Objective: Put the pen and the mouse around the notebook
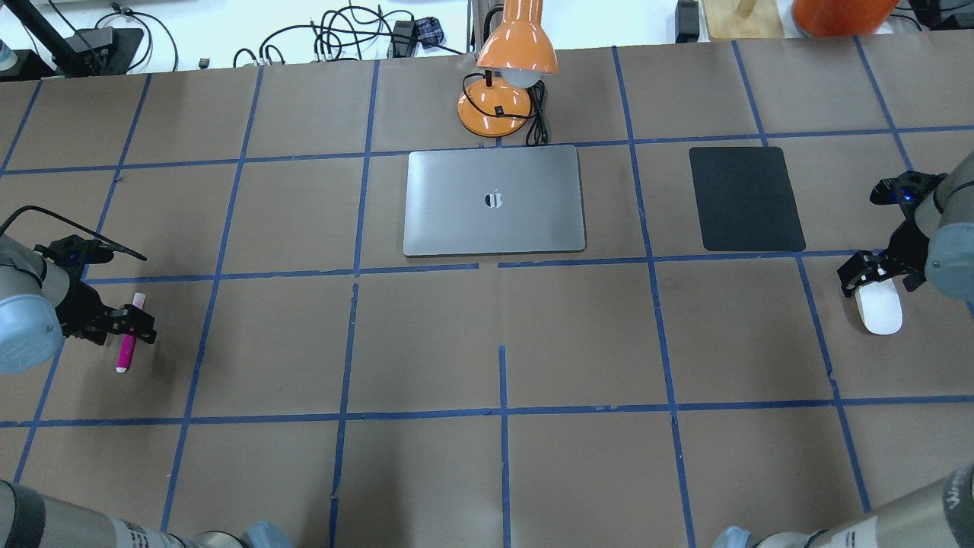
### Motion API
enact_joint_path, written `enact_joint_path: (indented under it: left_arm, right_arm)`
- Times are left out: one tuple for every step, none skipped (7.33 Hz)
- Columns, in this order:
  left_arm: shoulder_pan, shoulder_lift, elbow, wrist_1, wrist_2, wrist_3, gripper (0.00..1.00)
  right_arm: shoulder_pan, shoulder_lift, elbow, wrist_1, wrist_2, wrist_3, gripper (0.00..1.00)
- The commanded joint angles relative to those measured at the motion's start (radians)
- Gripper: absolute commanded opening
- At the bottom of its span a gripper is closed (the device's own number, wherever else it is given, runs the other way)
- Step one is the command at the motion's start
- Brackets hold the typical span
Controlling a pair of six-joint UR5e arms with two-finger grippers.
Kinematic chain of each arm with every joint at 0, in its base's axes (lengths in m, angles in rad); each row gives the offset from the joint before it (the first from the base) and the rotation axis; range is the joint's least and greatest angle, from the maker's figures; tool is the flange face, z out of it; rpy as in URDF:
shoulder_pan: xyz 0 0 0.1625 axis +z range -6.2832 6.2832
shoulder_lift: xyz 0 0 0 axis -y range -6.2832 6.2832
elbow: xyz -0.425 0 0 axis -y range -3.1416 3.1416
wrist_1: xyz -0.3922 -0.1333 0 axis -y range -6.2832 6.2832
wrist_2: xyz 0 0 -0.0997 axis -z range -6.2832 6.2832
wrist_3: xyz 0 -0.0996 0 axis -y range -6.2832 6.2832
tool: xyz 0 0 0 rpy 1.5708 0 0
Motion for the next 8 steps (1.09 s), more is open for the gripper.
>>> enact_joint_path:
  left_arm:
    - [0.002, 0.0, 0.001, 0.013, 0.003, -0.003, 0.0]
    - [0.002, 0.002, 0.0, 0.015, 0.005, -0.003, 0.0]
    - [0.001, 0.006, 0.0, 0.013, 0.007, -0.004, 0.0]
    - [0.001, 0.028, 0.001, 0.001, 0.004, -0.024, 0.0]
    - [-0.018, 0.052, 0.005, -0.057, 0.002, -0.147, 0.0]
    - [-0.042, 0.093, 0.03, -0.14, -0.004, -0.268, 0.0]
    - [-0.126, 0.133, 0.087, -0.28, -0.024, -0.475, 0.0]
    - [-0.235, 0.154, 0.163, -0.398, -0.079, -0.751, 0.0]
  right_arm:
    - [-0.001, 0.032, 0.0, -0.006, -0.004, -0.022, 0.97]
    - [-0.002, 0.034, 0.002, -0.008, -0.007, -0.036, 0.92]
    - [-0.019, 0.034, -0.001, -0.012, -0.004, -0.033, 0.89]
    - [-0.043, 0.037, -0.006, -0.012, 0.002, -0.033, 0.79]
    - [-0.045, 0.034, -0.006, -0.011, 0.005, -0.02, 0.59]
    - [-0.045, 0.035, -0.006, -0.015, 0.011, -0.02, 0.4]
    - [-0.037, 0.02, -0.007, -0.015, 0.012, -0.011, 0.26]
    - [-0.022, 0.015, -0.045, -0.011, 0.016, 0.044, 0.24]
